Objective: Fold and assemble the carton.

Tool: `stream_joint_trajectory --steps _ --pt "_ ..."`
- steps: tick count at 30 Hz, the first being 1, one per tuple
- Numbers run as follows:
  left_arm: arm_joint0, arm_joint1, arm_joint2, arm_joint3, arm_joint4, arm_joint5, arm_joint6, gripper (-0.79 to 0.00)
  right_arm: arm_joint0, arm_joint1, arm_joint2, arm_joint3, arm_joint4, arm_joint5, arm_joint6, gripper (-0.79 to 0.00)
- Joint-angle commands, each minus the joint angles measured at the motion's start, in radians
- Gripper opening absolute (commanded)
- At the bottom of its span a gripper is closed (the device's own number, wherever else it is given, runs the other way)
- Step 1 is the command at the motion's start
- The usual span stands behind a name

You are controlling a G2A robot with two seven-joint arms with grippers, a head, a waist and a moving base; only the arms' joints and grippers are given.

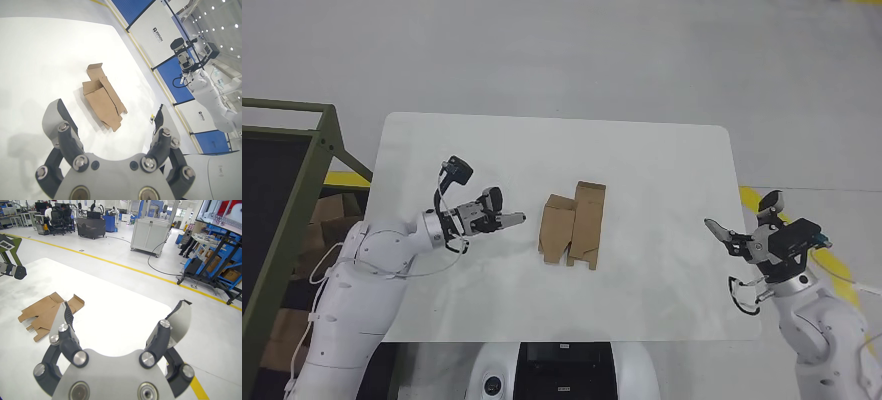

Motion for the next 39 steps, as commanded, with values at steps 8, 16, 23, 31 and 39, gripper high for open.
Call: stream_joint_trajectory --steps 8,16,23,31,39 --pt "0.001 0.0 0.001 -0.001 0.0 0.0 0.003 0.0 0.0 0.0 0.0 0.0 0.0 0.0 0.001 0.0" --pt "-0.016 0.002 0.059 0.016 0.025 0.012 -0.008 0.0 0.003 0.001 -0.011 -0.011 -0.032 -0.014 -0.008 0.0" --pt "-0.041 0.002 0.109 0.035 0.07 0.023 -0.016 0.0 -0.014 0.002 -0.014 -0.019 -0.061 -0.015 -0.045 0.0" --pt "-0.041 0.002 0.109 0.035 0.07 0.023 -0.016 0.0 -0.014 0.002 -0.014 -0.019 -0.061 -0.015 -0.045 0.0" --pt "-0.037 0.001 0.125 0.031 0.072 0.026 0.016 0.0 -0.014 0.002 -0.014 -0.019 -0.061 -0.015 -0.045 0.0"
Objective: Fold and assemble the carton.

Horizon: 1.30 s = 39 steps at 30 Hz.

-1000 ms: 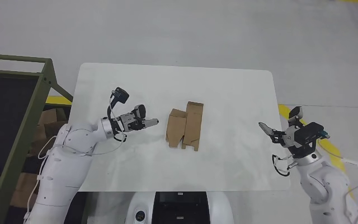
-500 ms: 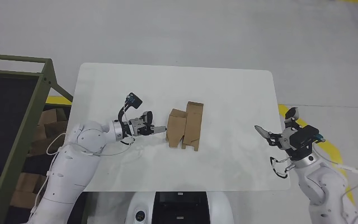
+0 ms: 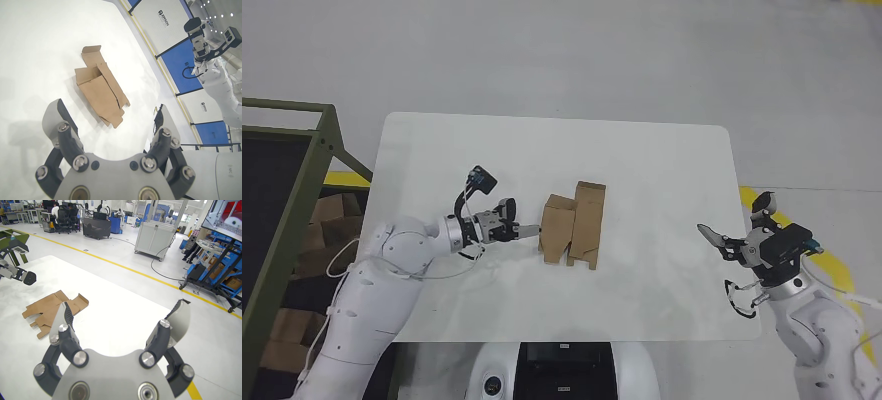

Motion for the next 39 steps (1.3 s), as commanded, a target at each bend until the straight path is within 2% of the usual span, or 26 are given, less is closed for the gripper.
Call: stream_joint_trajectory --steps 1,12,14,15,17,20,24,27,33,39 --pt "-0.005 0.0 0.007 0.006 -0.003 0.0 0.005 0.0 0.0 0.0 0.0 0.0 0.0 0.0 0.0 0.0" --pt "-0.066 -0.003 0.085 0.069 -0.039 -0.004 -0.025 0.0 0.013 -0.001 -0.018 0.002 0.0 0.024 0.004 0.0" --pt "-0.077 -0.003 0.1 0.082 -0.042 -0.003 -0.033 -0.092 0.015 -0.002 -0.021 0.004 0.001 0.026 0.002 0.0" --pt "-0.082 -0.004 0.107 0.089 -0.045 -0.001 -0.036 -0.08 0.015 -0.002 -0.021 0.005 0.001 0.026 0.001 0.0" --pt "-0.091 -0.004 0.117 0.104 -0.038 0.007 -0.036 0.0 0.015 -0.002 -0.021 0.007 0.003 0.027 -0.001 0.0" --pt "-0.105 -0.006 0.134 0.134 -0.041 0.007 -0.025 -0.031 0.012 -0.001 -0.018 0.009 0.006 0.021 -0.006 0.0" --pt "-0.119 -0.008 0.149 0.165 -0.075 -0.017 -0.017 0.0 0.009 0.0 -0.01 0.012 0.015 0.005 -0.014 0.0" --pt "-0.128 -0.008 0.16 0.188 -0.08 -0.02 -0.017 -0.046 0.01 0.001 -0.01 0.02 0.017 0.004 -0.018 0.0" --pt "-0.139 -0.007 0.173 0.2 -0.075 -0.01 -0.005 -0.006 0.016 0.001 -0.014 0.031 0.021 0.004 -0.029 0.0" --pt "-0.147 -0.008 0.185 0.217 -0.091 -0.001 0.003 -0.006 0.022 0.001 -0.017 0.041 0.029 0.001 -0.035 0.0"
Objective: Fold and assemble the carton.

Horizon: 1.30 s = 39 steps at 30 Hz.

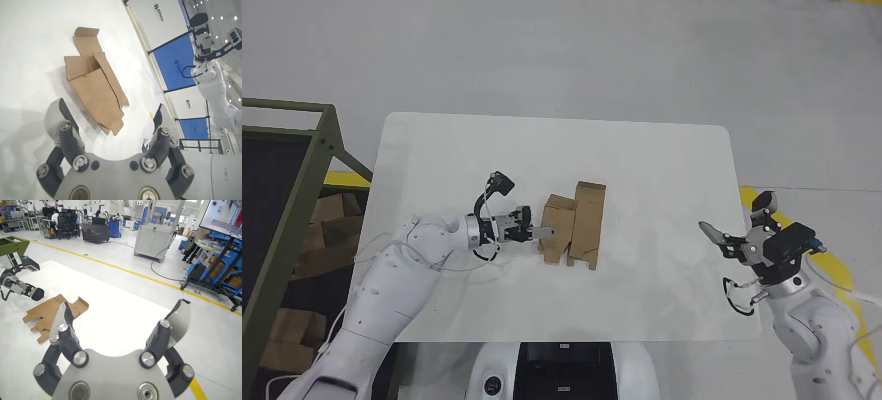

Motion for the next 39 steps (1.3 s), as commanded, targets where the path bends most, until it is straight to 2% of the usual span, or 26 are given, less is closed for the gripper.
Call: stream_joint_trajectory --steps 1,13,17,21,29,32,37,39 --pt "-0.003 0.0 0.006 0.005 -0.003 0.001 0.001 -0.003 0.002 0.0 -0.001 0.002 0.001 -0.002 -0.001 0.0" --pt "-0.024 -0.002 0.036 0.032 -0.011 0.016 0.015 -0.034 0.016 0.001 -0.008 0.012 0.008 -0.001 0.003 0.0" --pt "-0.029 -0.004 0.048 0.037 -0.012 0.024 0.024 -0.074 0.017 0.001 -0.008 0.01 0.009 -0.002 0.004 0.0" --pt "-0.033 -0.006 0.062 0.042 -0.017 0.03 0.029 -0.065 0.019 0.002 -0.008 0.012 0.01 -0.004 0.007 0.0" --pt "-0.051 -0.012 0.09 0.062 -0.016 0.094 0.037 -0.077 0.018 0.003 -0.003 0.006 0.011 -0.006 0.005 0.0" --pt "-0.057 -0.015 0.103 0.072 -0.022 0.107 0.039 -0.157 0.017 0.003 -0.002 0.005 0.01 -0.005 0.003 0.0" --pt "-0.072 -0.022 0.126 0.092 -0.035 0.125 0.044 -0.194 0.015 0.003 0.002 0.003 0.012 -0.008 0.0 0.0" --pt "-0.078 -0.025 0.135 0.102 -0.042 0.141 0.049 -0.256 0.013 0.004 0.005 0.001 0.012 -0.009 -0.002 0.0"
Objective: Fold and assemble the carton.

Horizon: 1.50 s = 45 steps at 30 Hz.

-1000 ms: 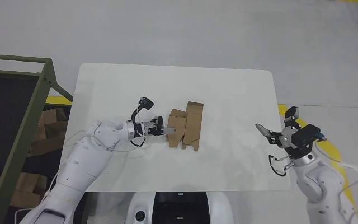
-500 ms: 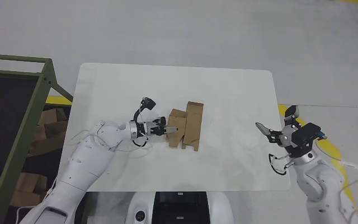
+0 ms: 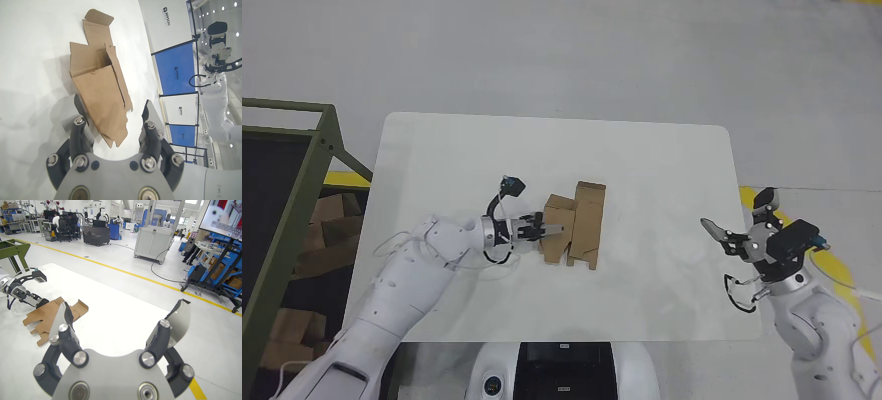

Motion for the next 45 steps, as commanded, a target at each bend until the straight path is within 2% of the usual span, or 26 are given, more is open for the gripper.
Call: stream_joint_trajectory --steps 1,4,6,7,8,9,11,12,13,24,33,38,45 --pt "-0.007 -0.003 0.009 0.008 -0.005 0.018 0.003 -0.271 -0.002 0.0 0.003 -0.001 0.0 -0.001 -0.002 0.0" --pt "-0.018 -0.006 0.02 0.018 -0.009 0.032 -0.002 -0.274 -0.007 0.001 0.01 -0.006 0.002 -0.004 -0.004 0.0" --pt "-0.024 -0.008 0.025 0.026 -0.015 0.041 -0.005 -0.422 -0.01 0.001 0.015 -0.011 0.003 -0.005 -0.005 0.0" --pt "-0.027 -0.009 0.027 0.03 -0.02 0.045 -0.007 -0.449 -0.012 0.002 0.016 -0.013 0.005 -0.007 -0.006 0.0" --pt "-0.03 -0.01 0.029 0.035 -0.027 0.048 -0.01 -0.554 -0.013 0.002 0.017 -0.014 0.005 -0.007 -0.006 0.0" --pt "-0.033 -0.011 0.03 0.04 -0.033 0.051 -0.011 -0.622 -0.014 0.002 0.018 -0.015 0.005 -0.007 -0.007 0.0" --pt "-0.038 -0.012 0.031 0.051 -0.047 0.053 -0.015 -0.686 -0.014 0.002 0.018 -0.015 0.006 -0.01 -0.009 0.0" --pt "-0.04 -0.013 0.031 0.056 -0.053 0.052 -0.016 -0.757 -0.014 0.002 0.019 -0.015 0.005 -0.011 -0.009 0.0" --pt "-0.042 -0.013 0.032 0.062 -0.057 0.05 -0.017 -0.785 -0.015 0.002 0.019 -0.014 0.005 -0.011 -0.009 0.0" --pt "-0.055 -0.018 0.037 0.091 -0.094 -0.005 -0.021 -0.785 -0.007 0.002 0.009 -0.015 0.015 -0.019 -0.007 0.0" --pt "-0.021 -0.003 -0.02 0.062 -0.193 -0.123 -0.047 -0.785 0.004 0.002 0.0 -0.027 0.039 -0.019 0.02 0.0" --pt "0.014 0.008 -0.062 0.006 -0.19 -0.169 -0.017 -0.785 0.019 -0.002 -0.01 -0.027 0.145 0.016 0.084 0.0" --pt "0.014 0.008 -0.062 0.006 -0.19 -0.169 -0.017 -0.785 0.019 -0.002 -0.01 -0.027 0.145 0.016 0.084 0.0"
